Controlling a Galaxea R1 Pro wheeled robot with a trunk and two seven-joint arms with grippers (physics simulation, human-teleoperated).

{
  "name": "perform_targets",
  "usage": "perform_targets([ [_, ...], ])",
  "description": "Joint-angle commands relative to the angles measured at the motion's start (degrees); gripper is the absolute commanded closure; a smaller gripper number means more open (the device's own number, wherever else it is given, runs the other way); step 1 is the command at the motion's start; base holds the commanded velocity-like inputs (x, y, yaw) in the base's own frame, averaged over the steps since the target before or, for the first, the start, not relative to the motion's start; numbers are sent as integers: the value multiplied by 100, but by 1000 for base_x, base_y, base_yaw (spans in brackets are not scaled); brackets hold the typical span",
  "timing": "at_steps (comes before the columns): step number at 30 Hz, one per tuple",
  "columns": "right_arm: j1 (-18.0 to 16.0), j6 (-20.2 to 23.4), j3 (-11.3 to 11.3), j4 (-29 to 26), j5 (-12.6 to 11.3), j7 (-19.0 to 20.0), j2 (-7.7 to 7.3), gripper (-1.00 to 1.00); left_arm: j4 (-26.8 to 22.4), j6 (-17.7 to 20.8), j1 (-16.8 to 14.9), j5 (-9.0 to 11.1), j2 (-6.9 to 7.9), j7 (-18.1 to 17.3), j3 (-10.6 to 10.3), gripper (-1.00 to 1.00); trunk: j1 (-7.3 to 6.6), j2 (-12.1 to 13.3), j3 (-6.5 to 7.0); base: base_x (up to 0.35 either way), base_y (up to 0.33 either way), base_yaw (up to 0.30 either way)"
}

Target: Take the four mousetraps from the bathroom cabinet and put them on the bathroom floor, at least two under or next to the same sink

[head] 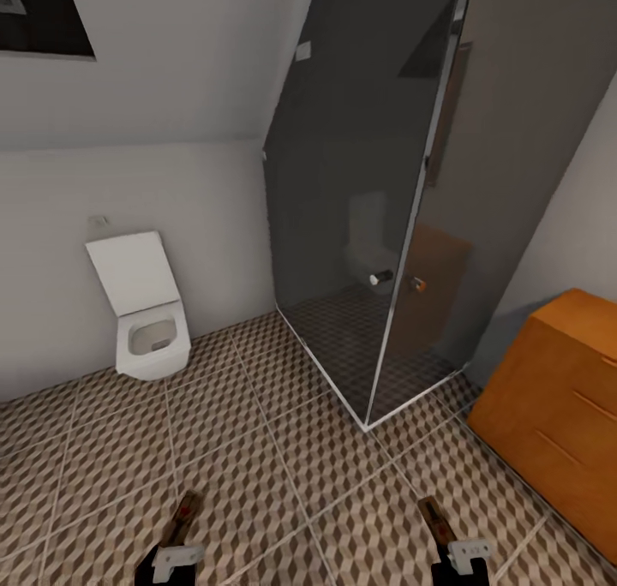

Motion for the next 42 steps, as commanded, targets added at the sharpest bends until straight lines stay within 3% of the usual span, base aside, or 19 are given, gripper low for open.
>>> perform_targets([
  [1,-4,-18,-51,5,27,36,-2,100,1,-11,-6,17,-1,63,-54,100,3,-11,-11,0,0,261],
  [42,-4,-16,-49,7,35,36,-2,100,73,-11,-6,17,-6,61,-54,100,3,-11,-11,0,0,261],
])
